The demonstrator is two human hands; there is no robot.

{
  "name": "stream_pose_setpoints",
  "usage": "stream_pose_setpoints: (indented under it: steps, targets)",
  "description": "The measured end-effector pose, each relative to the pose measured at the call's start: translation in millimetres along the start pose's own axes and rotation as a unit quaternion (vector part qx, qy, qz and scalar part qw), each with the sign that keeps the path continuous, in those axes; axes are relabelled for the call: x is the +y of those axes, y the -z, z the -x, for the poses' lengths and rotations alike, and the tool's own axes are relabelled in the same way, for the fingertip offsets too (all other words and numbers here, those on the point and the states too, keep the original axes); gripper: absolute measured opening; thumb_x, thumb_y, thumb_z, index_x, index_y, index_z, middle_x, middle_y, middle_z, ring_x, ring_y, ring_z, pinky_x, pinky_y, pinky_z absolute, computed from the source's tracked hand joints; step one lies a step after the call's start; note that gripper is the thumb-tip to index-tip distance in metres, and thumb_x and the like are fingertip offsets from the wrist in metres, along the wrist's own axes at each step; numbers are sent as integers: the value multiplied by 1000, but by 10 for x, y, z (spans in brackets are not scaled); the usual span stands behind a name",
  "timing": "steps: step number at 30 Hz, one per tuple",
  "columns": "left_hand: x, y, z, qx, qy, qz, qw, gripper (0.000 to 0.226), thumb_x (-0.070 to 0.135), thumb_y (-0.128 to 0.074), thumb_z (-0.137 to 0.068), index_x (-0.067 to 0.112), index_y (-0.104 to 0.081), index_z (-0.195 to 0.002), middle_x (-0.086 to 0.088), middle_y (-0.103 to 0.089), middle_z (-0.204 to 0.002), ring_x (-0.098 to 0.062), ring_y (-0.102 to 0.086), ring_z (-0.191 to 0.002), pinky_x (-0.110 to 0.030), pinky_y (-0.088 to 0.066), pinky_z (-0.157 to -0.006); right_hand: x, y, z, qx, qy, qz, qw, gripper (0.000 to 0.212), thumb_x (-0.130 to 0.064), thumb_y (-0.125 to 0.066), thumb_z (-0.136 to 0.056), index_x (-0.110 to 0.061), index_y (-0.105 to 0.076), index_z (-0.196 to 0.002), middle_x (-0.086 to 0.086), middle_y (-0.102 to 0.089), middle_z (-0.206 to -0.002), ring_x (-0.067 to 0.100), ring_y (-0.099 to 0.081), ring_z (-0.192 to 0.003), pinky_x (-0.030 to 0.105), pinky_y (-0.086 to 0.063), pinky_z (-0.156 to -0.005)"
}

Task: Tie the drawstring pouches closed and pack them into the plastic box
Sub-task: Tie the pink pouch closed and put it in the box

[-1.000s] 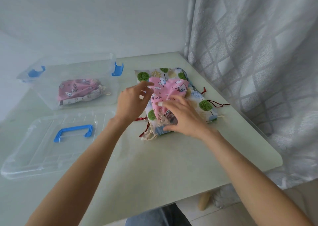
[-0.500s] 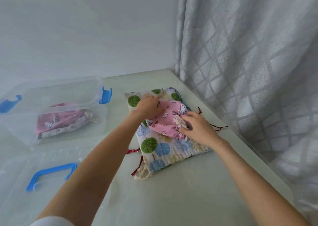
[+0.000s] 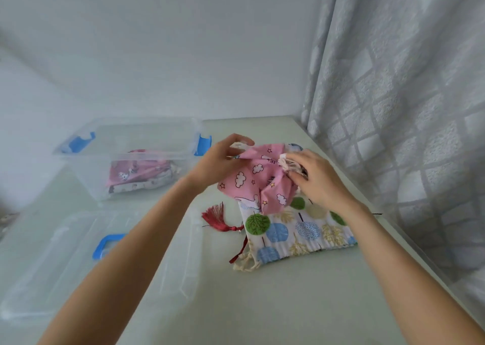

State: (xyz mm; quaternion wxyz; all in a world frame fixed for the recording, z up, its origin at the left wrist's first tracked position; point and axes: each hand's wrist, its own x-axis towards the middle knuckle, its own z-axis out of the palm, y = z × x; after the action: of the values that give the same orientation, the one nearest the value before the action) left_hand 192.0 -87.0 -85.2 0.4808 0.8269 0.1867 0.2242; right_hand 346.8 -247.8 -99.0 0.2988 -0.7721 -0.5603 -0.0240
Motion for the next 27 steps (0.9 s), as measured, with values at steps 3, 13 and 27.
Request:
stream_pose_setpoints:
  steps: [3, 13, 27]
  targets:
    - [133, 459, 317, -50, 13, 135, 989, 52, 16, -67, -82, 32, -48, -128, -11, -69, -108, -26, -67, -94, -37, -54, -83, -314, -4, -297, 7, 49, -40, 998, 31, -9, -58, -89, -14, -60, -120, 8, -58, -107, 23, -55, -97, 34, -43, -84]
    - [-18, 1817, 298, 265, -24, -102, 959, 10, 27, -65, -86, 29, -71, -94, 9, -70, -93, -21, -67, -87, -37, -53, -79, -1417, -576, -1726, 63, 171, -51, 982, 29, -3, -53, -89, -11, -63, -115, 13, -54, -102, 28, -45, -102, 24, -30, -78]
    - [-910, 2226, 244, 249, 80, -499, 826, 25, 41, -46, -94, 32, -64, -108, 7, -68, -109, -21, -64, -97, -29, -41, -70, -1387, -1364, -2068, -182, 183, 15, 966, 44, 12, -44, -78, -19, -67, -99, -1, -59, -116, 16, -40, -118, 37, -37, -98]
